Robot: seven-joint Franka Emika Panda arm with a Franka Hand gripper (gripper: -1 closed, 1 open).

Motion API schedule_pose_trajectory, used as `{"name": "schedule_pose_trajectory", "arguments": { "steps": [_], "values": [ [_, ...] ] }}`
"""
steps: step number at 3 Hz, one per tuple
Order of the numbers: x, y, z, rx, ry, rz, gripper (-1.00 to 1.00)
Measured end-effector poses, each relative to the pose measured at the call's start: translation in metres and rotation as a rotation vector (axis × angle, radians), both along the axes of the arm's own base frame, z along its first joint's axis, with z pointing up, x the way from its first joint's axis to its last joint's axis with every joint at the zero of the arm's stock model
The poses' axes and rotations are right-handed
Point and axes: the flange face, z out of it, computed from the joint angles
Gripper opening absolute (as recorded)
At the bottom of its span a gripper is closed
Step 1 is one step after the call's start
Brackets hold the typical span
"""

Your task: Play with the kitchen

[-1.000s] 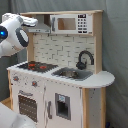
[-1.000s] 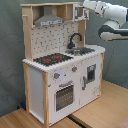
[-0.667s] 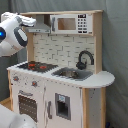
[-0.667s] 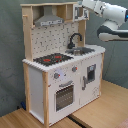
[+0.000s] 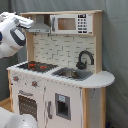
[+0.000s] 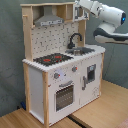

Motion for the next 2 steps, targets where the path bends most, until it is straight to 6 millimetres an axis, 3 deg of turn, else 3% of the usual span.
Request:
{"name": "schedule_pose_trajectory", "arguments": {
  "steps": [2],
  "values": [
    [0.005, 0.021, -0.006, 0.061, -0.026, -0.028, 1.00]
  ]
}}
